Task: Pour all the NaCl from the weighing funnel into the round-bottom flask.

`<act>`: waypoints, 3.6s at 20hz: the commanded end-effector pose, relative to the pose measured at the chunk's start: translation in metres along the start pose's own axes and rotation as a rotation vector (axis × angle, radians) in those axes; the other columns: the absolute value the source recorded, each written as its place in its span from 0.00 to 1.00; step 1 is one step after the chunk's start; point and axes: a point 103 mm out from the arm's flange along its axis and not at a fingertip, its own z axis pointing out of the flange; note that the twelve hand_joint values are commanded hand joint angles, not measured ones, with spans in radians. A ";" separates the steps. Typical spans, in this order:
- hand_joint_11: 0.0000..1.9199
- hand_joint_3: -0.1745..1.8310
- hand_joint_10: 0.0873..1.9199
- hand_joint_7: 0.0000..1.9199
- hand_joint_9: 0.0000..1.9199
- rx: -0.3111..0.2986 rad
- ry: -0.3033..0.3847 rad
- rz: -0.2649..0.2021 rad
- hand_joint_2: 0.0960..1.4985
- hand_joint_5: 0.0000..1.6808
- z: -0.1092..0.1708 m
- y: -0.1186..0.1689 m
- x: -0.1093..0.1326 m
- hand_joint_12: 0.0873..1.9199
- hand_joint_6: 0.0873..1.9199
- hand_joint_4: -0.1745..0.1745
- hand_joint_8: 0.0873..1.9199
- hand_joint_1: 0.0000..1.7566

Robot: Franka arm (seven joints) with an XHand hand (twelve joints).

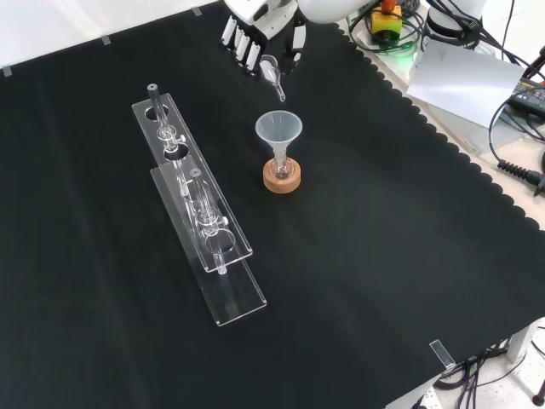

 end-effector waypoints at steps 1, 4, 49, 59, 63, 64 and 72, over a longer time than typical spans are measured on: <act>0.37 0.44 0.15 0.44 0.57 0.003 -0.027 -0.012 0.41 0.71 -0.004 0.005 0.008 0.57 0.40 1.00 0.32 0.63; 0.37 0.44 0.15 0.44 0.57 0.004 -0.045 -0.016 0.41 0.71 -0.006 0.009 0.011 0.57 0.40 1.00 0.32 0.63; 0.37 0.45 0.15 0.44 0.58 0.039 -0.344 -0.009 0.40 0.72 -0.036 0.023 0.033 0.57 0.40 1.00 0.31 0.63; 0.37 0.45 0.15 0.44 0.58 0.064 -0.375 -0.010 0.40 0.72 -0.040 0.026 0.029 0.57 0.40 1.00 0.31 0.63; 0.37 0.45 0.15 0.44 0.58 0.070 -0.398 -0.006 0.40 0.72 -0.041 0.026 0.028 0.57 0.40 1.00 0.31 0.63; 0.37 0.45 0.15 0.44 0.58 0.072 -0.404 -0.006 0.40 0.72 -0.041 0.026 0.029 0.57 0.40 1.00 0.31 0.63; 0.37 0.45 0.15 0.43 0.58 0.084 -0.444 -0.010 0.40 0.72 -0.044 0.025 0.034 0.57 0.40 1.00 0.31 0.63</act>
